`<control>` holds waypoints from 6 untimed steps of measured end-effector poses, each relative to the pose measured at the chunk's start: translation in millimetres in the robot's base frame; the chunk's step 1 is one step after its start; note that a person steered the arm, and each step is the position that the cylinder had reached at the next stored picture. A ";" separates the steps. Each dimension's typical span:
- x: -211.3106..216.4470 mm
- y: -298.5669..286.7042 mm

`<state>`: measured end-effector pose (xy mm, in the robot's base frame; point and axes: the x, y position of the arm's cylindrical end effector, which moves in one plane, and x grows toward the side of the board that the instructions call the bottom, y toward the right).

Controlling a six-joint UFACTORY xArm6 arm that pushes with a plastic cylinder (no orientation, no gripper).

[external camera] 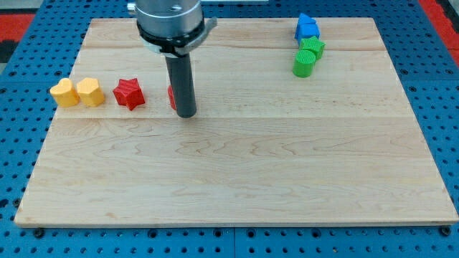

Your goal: Move red circle closer to the red star

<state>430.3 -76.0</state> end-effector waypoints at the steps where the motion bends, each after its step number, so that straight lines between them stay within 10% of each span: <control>1: 2.3 46.8; 6: -21.8 -4.2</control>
